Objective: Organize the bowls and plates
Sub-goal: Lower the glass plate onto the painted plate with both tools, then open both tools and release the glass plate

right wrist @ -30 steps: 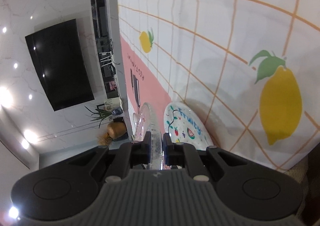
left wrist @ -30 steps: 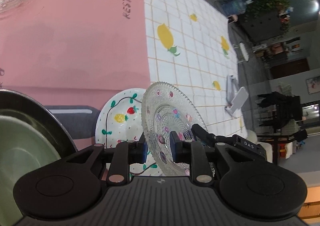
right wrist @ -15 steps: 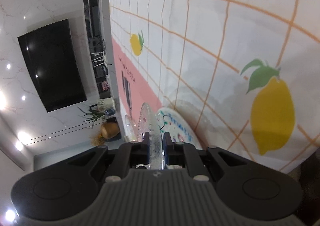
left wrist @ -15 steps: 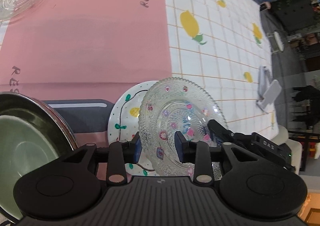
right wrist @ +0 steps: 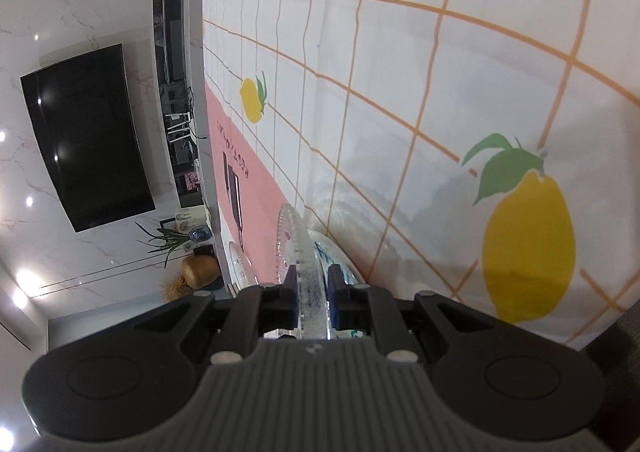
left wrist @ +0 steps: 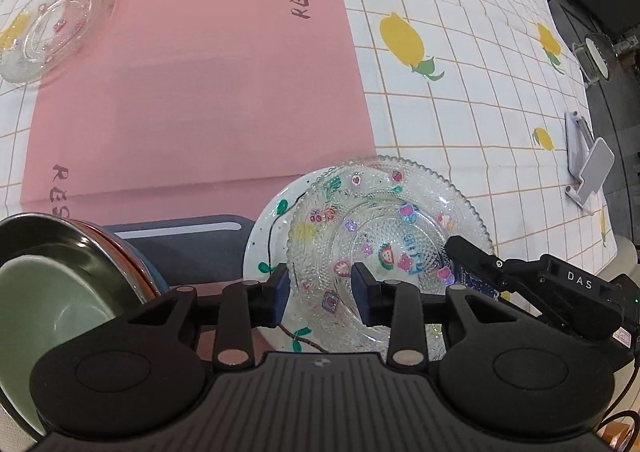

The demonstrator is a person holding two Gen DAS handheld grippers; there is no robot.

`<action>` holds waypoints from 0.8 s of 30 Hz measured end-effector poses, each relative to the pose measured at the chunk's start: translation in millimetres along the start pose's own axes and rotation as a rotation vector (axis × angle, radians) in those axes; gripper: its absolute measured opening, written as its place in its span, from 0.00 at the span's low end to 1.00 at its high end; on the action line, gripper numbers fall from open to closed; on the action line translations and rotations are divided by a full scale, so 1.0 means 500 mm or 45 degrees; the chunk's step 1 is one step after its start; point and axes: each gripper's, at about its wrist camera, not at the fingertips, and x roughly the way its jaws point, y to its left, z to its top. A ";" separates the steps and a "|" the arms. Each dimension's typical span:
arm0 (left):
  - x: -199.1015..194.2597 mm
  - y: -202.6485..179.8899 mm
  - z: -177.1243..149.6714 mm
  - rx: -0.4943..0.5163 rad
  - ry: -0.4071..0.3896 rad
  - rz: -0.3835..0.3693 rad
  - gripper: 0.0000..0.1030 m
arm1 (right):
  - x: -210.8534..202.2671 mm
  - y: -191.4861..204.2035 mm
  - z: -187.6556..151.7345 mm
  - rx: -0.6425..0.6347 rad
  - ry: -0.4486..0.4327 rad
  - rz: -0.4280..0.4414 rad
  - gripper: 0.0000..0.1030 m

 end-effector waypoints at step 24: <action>-0.153 0.064 -0.088 0.056 -0.238 -0.107 0.65 | 0.040 0.020 -0.005 -0.029 0.057 -0.062 0.15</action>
